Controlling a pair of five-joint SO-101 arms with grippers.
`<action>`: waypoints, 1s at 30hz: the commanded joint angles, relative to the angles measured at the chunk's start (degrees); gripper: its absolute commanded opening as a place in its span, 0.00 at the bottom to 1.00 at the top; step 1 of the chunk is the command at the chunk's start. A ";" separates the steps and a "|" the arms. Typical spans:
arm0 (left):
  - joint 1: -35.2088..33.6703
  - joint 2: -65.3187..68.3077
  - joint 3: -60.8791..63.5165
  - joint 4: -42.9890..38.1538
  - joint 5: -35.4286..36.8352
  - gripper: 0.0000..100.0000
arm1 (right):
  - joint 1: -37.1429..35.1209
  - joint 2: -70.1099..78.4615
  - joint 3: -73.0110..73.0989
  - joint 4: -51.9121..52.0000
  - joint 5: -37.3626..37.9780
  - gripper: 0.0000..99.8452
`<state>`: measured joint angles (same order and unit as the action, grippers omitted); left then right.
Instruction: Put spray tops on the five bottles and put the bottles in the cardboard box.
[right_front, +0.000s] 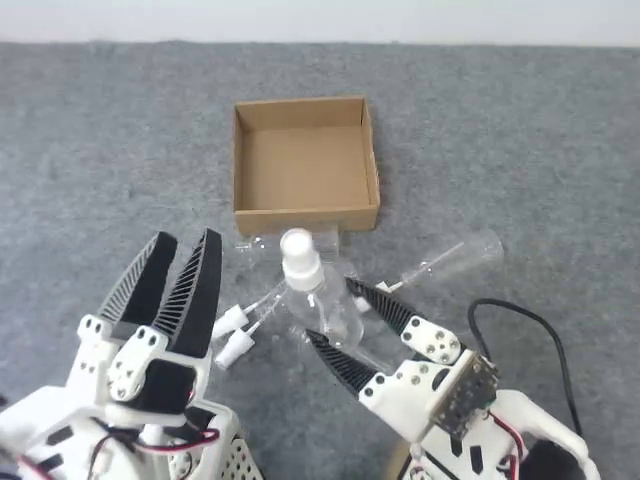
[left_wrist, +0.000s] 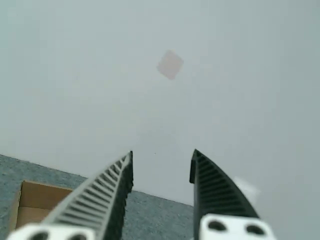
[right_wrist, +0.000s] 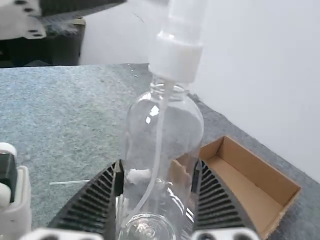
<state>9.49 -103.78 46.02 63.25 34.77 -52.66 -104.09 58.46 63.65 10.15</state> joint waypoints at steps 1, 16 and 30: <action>-0.26 -0.62 0.13 -0.53 0.70 0.18 | 1.27 0.04 -0.44 -2.42 0.00 0.03; -0.53 -0.62 5.41 -0.70 1.85 0.18 | 1.10 0.13 7.30 -15.08 0.09 0.03; -4.31 -0.62 14.99 -3.60 4.48 0.18 | -4.88 0.13 11.78 -19.56 0.09 0.03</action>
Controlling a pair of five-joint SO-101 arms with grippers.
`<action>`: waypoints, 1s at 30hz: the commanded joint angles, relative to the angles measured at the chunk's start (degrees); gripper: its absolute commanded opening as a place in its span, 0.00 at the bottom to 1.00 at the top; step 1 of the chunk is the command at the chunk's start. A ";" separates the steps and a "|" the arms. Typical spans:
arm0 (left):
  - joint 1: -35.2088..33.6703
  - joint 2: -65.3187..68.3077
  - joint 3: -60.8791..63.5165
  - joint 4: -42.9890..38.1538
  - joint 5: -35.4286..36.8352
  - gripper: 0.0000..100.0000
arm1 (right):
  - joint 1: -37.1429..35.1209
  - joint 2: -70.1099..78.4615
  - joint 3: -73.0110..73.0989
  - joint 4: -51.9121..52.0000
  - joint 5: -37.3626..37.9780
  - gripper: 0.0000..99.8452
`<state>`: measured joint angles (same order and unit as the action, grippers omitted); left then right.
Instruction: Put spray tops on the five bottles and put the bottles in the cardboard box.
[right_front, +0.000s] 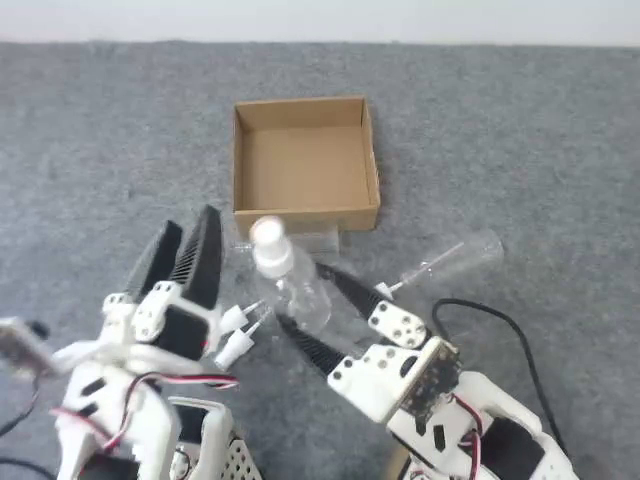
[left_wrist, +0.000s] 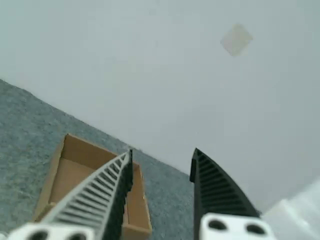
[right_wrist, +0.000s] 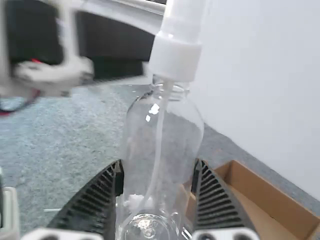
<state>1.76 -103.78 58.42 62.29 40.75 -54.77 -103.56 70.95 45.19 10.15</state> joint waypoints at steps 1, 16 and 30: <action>5.10 -0.62 3.30 -2.64 -2.29 0.18 | -2.77 -0.40 -0.62 -1.10 0.09 0.03; 15.30 -0.62 4.18 1.23 -7.38 0.18 | -2.95 -0.40 2.20 -1.10 0.09 0.03; 17.93 -0.62 4.79 2.02 -9.58 0.18 | -2.77 -0.40 2.90 -1.01 0.09 0.03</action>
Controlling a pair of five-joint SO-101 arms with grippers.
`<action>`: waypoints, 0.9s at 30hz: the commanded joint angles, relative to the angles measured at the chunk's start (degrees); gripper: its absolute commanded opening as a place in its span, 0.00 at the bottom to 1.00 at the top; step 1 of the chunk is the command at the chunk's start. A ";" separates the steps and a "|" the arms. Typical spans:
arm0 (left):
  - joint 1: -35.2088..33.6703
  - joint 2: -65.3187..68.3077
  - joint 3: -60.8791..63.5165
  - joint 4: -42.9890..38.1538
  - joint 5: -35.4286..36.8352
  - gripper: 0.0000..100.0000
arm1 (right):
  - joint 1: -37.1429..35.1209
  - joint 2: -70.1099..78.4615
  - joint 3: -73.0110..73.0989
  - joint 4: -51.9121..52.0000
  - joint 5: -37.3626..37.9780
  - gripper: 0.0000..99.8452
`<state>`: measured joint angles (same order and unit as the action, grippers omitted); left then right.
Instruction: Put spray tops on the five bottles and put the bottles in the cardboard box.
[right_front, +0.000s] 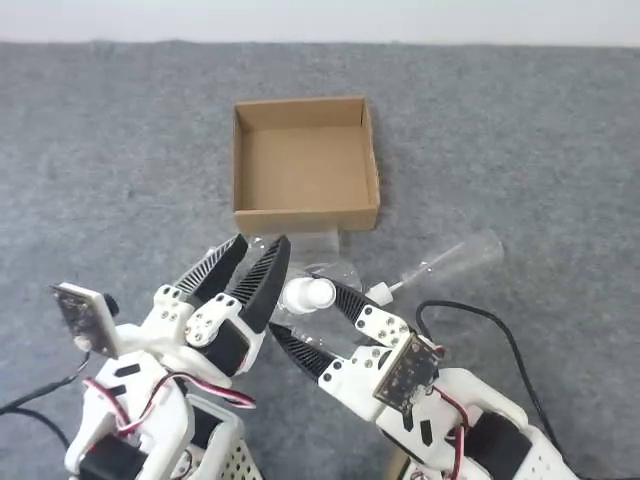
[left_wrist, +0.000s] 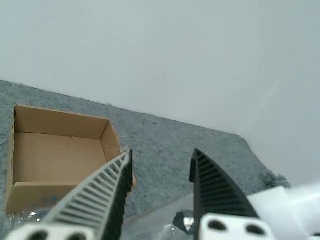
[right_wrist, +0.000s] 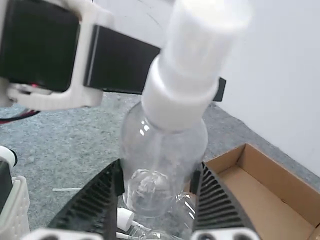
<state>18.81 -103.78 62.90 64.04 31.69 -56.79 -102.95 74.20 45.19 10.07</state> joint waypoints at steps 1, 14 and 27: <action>0.88 -0.62 0.31 0.26 -0.53 0.18 | -0.75 -1.01 -0.35 -1.01 0.18 0.03; -10.46 -0.62 1.80 -4.22 3.16 0.18 | -0.66 -1.01 -0.35 2.15 0.18 0.03; -22.51 -0.62 14.73 -26.46 3.25 0.18 | 8.66 -1.01 5.71 1.54 0.18 0.03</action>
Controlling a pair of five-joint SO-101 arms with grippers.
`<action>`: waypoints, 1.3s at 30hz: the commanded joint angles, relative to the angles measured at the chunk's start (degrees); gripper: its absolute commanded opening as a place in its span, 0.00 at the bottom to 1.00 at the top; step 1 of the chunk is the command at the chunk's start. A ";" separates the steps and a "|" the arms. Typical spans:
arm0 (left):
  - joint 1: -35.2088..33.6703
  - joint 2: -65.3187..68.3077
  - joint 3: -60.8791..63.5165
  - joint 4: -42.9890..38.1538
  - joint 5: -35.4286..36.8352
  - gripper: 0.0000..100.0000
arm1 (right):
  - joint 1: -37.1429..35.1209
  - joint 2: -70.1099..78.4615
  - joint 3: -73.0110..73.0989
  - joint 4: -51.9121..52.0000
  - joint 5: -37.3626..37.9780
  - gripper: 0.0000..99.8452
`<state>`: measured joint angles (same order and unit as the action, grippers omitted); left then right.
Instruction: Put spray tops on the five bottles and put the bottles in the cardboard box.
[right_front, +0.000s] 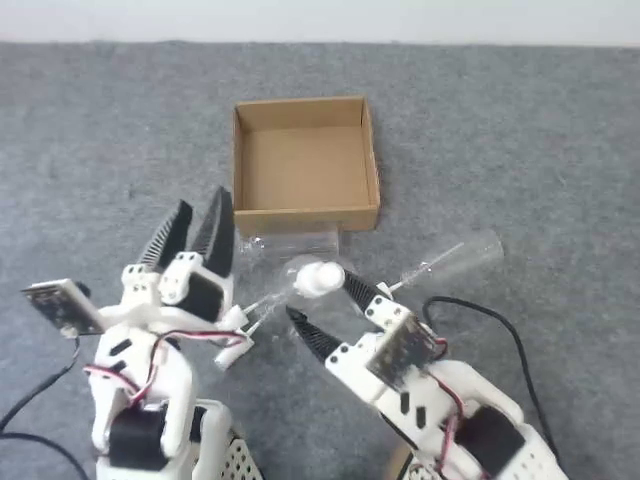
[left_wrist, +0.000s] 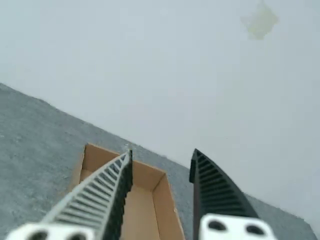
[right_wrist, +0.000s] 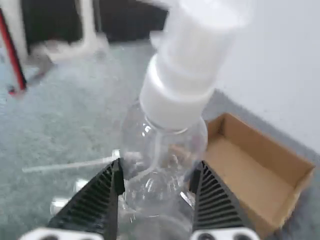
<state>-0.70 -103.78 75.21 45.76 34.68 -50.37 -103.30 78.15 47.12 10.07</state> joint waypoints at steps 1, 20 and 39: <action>-3.60 -0.62 3.91 -9.49 0.26 0.18 | 2.24 -0.66 2.46 -0.40 0.18 0.03; -15.47 -0.62 18.07 -11.69 0.00 0.18 | 9.71 -0.66 0.79 -2.95 0.18 0.03; -14.95 -0.44 21.32 -5.45 -7.47 0.18 | 9.98 7.87 -17.85 -9.45 3.87 0.03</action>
<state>-16.00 -103.78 97.27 36.53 27.74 -41.14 -102.51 67.34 41.32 11.38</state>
